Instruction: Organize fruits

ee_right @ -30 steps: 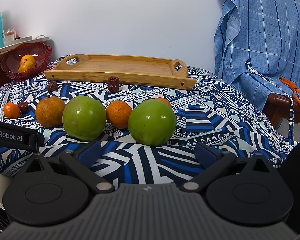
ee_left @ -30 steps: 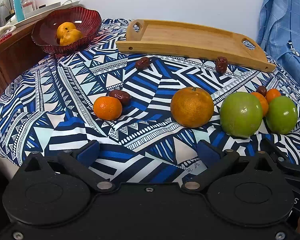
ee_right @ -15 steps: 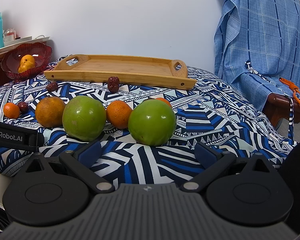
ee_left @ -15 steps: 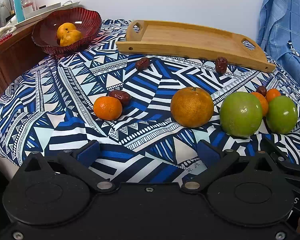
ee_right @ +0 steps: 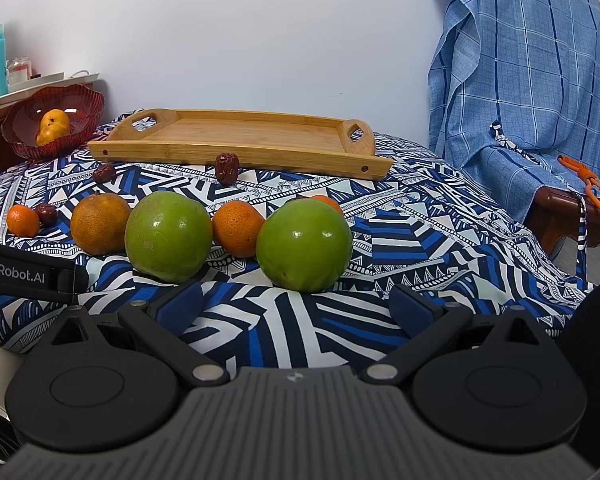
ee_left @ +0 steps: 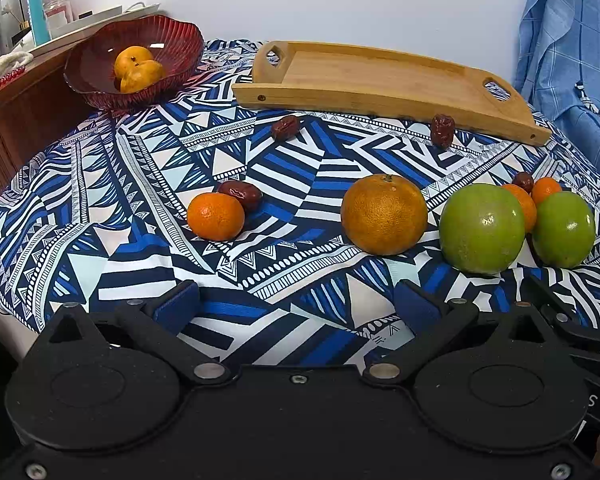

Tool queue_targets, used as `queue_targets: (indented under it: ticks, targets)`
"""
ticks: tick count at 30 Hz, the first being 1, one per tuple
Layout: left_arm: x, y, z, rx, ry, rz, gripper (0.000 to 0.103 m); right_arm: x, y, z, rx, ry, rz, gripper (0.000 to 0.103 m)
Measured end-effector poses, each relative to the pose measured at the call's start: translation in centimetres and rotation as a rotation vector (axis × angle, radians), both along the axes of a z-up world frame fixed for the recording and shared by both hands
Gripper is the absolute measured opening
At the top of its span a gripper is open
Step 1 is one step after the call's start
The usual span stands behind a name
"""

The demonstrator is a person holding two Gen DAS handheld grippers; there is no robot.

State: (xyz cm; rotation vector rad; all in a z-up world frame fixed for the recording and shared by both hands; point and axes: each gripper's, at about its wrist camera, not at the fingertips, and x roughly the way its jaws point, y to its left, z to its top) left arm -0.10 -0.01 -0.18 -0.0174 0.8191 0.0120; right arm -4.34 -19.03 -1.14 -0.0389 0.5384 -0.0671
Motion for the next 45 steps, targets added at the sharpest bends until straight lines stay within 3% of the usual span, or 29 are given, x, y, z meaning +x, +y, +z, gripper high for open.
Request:
queue_targets:
  ticks: [20,23,29,32,36,45]
  targets:
    - [-0.7,-0.1,0.6,0.002,-0.065,-0.003,0.102,0.1,-0.4,0.1,0.033,0.003,0.004,0.103]
    - [-0.8,0.2,1.1,-0.032,-0.079,-0.019,0.097,0.0,-0.7,0.6,0.057,-0.005,0.016,0.103]
    - [-0.7,-0.2,2.6,-0.064,-0.147,-0.093,0.087,0.5,-1.5,1.6,0.083,-0.014,0.037,0.092]
    - [-0.3,-0.7,2.7,-0.078,-0.153,-0.116,0.077,0.9,-1.9,2.2,0.08,-0.013,0.057,0.086]
    - [0.2,-0.9,2.4,-0.099,-0.133,-0.132,0.051,1.7,-2.5,2.2,0.072,0.012,0.065,0.079]
    - [1.0,-1.0,1.7,-0.158,-0.114,-0.142,0.05,2.9,-3.5,1.4,0.161,0.046,0.062,0.075]
